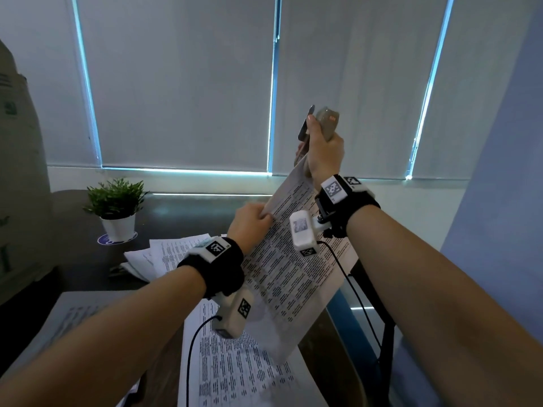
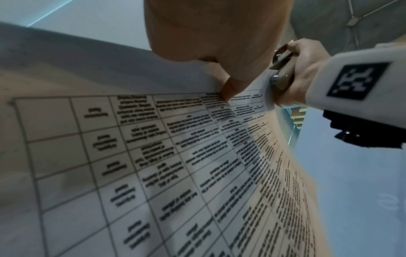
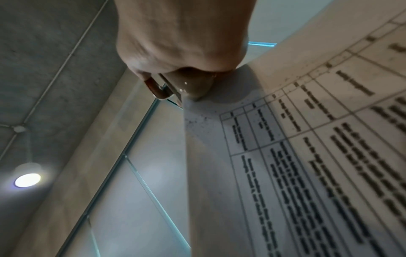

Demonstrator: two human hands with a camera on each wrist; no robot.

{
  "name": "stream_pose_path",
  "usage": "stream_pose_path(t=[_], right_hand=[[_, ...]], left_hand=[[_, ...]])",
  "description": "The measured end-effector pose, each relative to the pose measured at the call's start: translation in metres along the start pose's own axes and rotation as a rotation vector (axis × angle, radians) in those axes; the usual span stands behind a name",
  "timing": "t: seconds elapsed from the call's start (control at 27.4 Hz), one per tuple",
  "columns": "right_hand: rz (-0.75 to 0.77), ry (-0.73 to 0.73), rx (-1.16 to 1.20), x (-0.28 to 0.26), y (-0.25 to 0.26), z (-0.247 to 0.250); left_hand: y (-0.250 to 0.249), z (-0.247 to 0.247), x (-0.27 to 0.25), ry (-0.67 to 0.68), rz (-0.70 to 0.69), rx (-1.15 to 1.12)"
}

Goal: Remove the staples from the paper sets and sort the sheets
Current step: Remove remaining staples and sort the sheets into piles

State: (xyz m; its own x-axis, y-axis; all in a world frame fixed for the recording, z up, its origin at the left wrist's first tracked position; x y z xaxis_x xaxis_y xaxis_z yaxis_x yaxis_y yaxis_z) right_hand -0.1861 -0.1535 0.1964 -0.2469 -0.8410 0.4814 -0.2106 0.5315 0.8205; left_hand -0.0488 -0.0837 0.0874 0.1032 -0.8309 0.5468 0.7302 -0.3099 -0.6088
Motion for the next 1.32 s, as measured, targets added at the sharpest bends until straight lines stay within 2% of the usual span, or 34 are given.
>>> stream_pose_path(t=[0.11, 0.29, 0.4, 0.48, 0.58, 0.69, 0.77, 0.84, 0.91, 1.06, 1.13, 1.24, 1.32], right_hand=[[0.009, -0.038, -0.018, 0.005, -0.001, 0.001], [-0.036, 0.001, -0.067, 0.013, -0.016, 0.001], [-0.073, -0.006, -0.065, 0.019, -0.034, 0.006], [-0.091, -0.02, -0.033, 0.025, -0.045, 0.008], [-0.094, -0.012, -0.008, 0.03, -0.06, 0.004], [-0.037, -0.036, -0.052, 0.037, -0.075, -0.004], [0.016, -0.124, -0.052, 0.043, -0.086, -0.005], [0.037, -0.214, 0.043, 0.046, -0.101, -0.003], [-0.066, -0.179, 0.131, 0.045, -0.128, -0.002], [-0.479, -0.078, 0.143, 0.027, -0.213, 0.007], [-0.662, -0.055, 0.117, 0.01, -0.248, 0.013], [-0.867, 0.047, 0.157, -0.018, -0.277, 0.014], [-0.946, 0.114, 0.147, -0.04, -0.284, 0.009]], left_hand=[[0.004, -0.006, 0.001, 0.017, -0.004, -0.002], [0.011, -0.017, -0.004, 0.046, -0.049, 0.006], [0.031, -0.029, -0.015, 0.161, -0.029, -0.097], [0.049, -0.039, -0.026, 0.254, 0.012, -0.083], [0.074, -0.049, -0.031, 0.264, 0.053, -0.079], [0.094, -0.058, -0.014, 0.235, 0.195, -0.239], [0.112, -0.064, 0.005, 0.205, 0.367, -0.373], [0.133, -0.073, 0.025, 0.165, 0.482, -0.377], [0.152, -0.079, 0.044, 0.107, 0.528, -0.277], [0.187, -0.093, 0.069, 0.079, 0.69, -0.227], [0.202, -0.103, 0.075, 0.106, 0.762, -0.313], [0.206, -0.109, 0.075, 0.094, 0.821, -0.616], [0.203, -0.098, 0.067, 0.094, 0.815, -0.585]])
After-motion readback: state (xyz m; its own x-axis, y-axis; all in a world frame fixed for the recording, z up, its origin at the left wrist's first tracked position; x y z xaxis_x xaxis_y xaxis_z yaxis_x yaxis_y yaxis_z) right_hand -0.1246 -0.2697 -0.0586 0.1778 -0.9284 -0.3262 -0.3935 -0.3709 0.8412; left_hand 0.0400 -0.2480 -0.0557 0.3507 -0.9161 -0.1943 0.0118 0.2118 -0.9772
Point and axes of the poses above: each hand's wrist, its own x-axis towards the middle knuckle, its own z-axis out of the back of the hand, y = z × x, the point moved 4 cm from there along x, towards the middle knuckle, and after that the axes turned 1 degree about -z, right-handed, at the moved point
